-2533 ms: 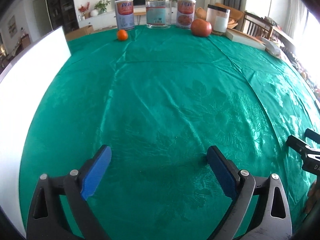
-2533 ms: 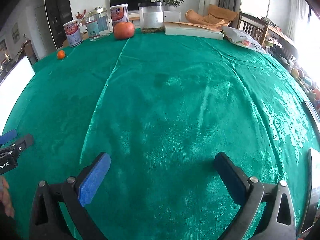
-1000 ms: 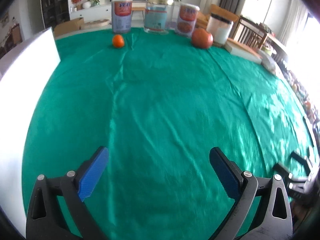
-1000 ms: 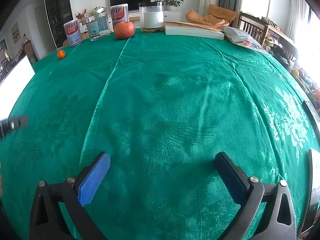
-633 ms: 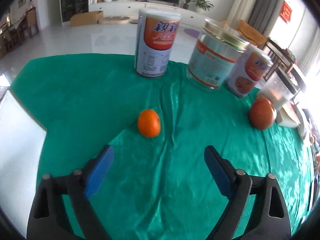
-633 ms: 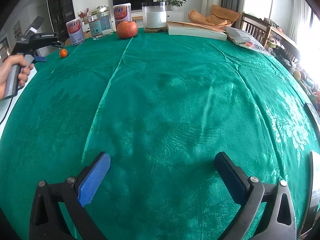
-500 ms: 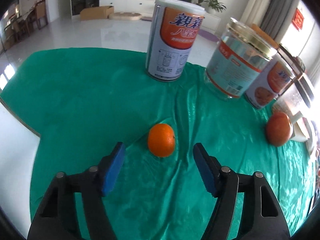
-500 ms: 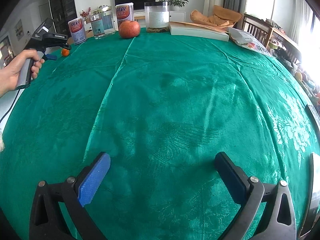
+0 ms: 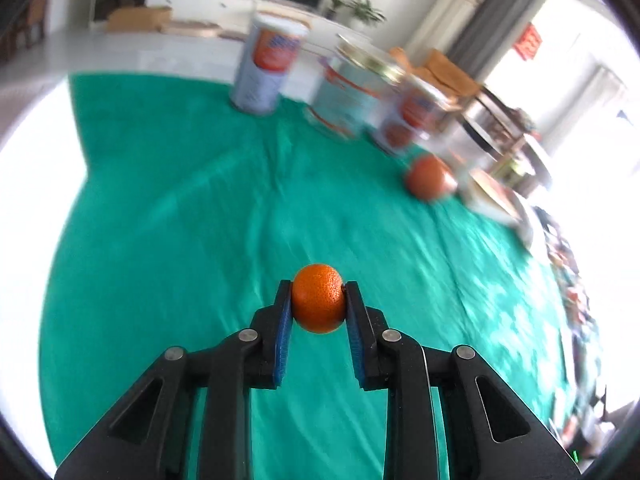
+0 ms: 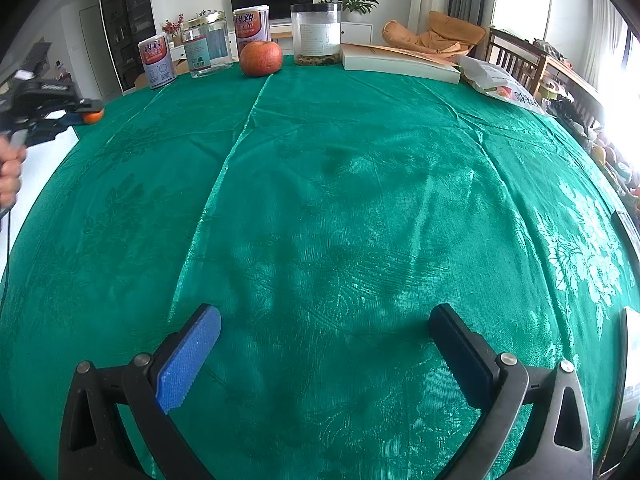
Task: Organize fruits
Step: 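Move the left tool to the small orange and lower it around it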
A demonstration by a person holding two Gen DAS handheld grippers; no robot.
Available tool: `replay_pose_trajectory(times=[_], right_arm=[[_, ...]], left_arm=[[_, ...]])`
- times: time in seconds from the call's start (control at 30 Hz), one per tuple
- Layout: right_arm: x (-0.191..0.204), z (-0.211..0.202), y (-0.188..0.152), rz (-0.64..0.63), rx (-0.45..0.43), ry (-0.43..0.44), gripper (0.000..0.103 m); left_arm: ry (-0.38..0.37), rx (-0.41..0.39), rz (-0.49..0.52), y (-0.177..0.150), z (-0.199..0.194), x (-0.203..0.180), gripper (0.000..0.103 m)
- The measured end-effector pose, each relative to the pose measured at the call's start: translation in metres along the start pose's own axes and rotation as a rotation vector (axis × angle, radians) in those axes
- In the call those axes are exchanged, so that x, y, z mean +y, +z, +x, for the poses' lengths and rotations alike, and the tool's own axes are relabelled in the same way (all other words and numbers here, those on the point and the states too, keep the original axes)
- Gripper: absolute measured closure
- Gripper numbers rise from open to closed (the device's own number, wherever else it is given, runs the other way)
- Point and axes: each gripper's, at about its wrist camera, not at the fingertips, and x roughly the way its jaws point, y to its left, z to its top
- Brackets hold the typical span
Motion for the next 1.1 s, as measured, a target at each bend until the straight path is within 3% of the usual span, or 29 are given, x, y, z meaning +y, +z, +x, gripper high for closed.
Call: replay_pose_trajectory(times=[0.1,0.17,0.23,0.3,0.37,0.5,0.53,0.6,0.73,0.8,0.87,0.97,1.1], right_arm=[[0.000,0.000,0.000,0.000,0.000,0.000,0.000],[0.000,0.000,0.000,0.000,0.000,0.000,0.000],[0.000,0.000,0.000,0.000,0.000,0.000,0.000],[0.000,0.000,0.000,0.000,0.000,0.001,0.000],[0.000,0.000,0.000,0.000,0.000,0.000,0.000],[0.000,0.000,0.000,0.000,0.000,0.000,0.000],[0.000,0.000,0.000,0.000,0.000,0.000,0.000],[0.000,0.000,0.000,0.000,0.000,0.000,0.000],[0.000,0.000,0.000,0.000,0.001,0.000,0.000],[0.000,0.000,0.001,-0.005,0.006,0.003,0.000],[0.002,0.005,0.012,-0.059,0.066,0.049,0.000],[0.003,0.022,0.056,-0.088,0.106,0.117,0.000],[0.023,0.055,0.152,-0.132,0.008,0.133,0.000]], left_arm=[[-0.112,0.087,-0.065,-0.060,-0.017,0.004,0.078],[-0.140,0.126,-0.128,-0.089,-0.020,0.013,0.078],[-0.130,0.135,-0.159,-0.112,-0.019,0.027,0.077],[-0.161,0.089,-0.194,-0.127,-0.031,0.036,0.076],[-0.113,0.047,-0.192,-0.133,-0.044,0.041,0.071],[-0.005,-0.020,-0.104,-0.136,-0.058,0.036,0.036],[0.048,-0.030,-0.055,-0.137,-0.059,0.031,0.023],[0.159,-0.059,0.052,-0.142,-0.059,0.016,0.009],[0.303,-0.035,0.254,-0.157,-0.038,-0.009,0.007],[0.359,-0.033,0.265,-0.161,-0.032,-0.010,0.004],[0.373,-0.045,0.232,-0.162,-0.034,-0.006,0.002],[0.377,-0.049,0.222,-0.160,-0.032,-0.003,0.000],[0.376,-0.054,0.223,-0.160,-0.033,-0.004,0.000]])
